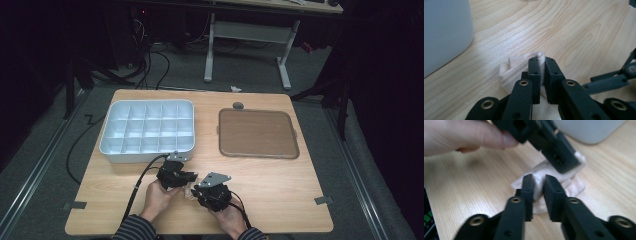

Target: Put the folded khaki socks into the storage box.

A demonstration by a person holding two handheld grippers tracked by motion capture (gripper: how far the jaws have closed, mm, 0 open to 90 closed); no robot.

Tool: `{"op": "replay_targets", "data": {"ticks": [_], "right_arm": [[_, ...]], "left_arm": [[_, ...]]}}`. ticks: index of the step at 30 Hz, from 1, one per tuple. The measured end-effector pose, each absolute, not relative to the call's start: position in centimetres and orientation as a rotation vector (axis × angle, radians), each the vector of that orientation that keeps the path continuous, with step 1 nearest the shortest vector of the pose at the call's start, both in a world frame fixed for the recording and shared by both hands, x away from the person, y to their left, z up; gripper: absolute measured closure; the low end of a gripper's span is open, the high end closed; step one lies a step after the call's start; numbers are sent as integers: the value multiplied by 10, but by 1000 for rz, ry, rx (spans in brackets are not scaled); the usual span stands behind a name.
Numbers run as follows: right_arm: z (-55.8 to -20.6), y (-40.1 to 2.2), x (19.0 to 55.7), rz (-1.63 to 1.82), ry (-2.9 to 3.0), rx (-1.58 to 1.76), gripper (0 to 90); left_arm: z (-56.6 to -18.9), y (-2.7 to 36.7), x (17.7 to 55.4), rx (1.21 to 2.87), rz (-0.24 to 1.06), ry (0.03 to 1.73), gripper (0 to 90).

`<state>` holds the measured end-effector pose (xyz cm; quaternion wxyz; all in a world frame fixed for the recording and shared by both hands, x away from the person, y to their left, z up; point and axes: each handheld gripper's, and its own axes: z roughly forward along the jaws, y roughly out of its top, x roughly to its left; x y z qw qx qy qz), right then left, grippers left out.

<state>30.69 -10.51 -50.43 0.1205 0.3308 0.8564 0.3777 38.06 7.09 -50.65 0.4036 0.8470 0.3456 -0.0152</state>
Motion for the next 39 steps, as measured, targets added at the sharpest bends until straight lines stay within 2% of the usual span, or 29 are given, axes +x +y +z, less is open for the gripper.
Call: {"op": "replay_targets", "data": {"ticks": [4,17,19,22,26,31,39], "right_arm": [[-512,-107,306,1044,2528,946,847],[-522,-113,303,1025,2536,972,857],[-521,-114,304,1043,2531,980,854],[-521,-116,304,1078,2519,1003,837],[-521,-116,304,1083,2515,1002,825],[-520,-118,304,1091,2514,1011,820],[-520,-118,304,1093,2515,1013,778]], "left_arm": [[-506,71,380,2147,-42,861,847],[-509,68,378,2154,-7,849,843],[-508,69,377,2143,-20,835,810],[-504,69,371,2128,-21,815,694],[-499,72,364,2136,27,804,631],[-500,83,359,2101,52,873,585],[-508,89,348,2133,103,931,479]]}}
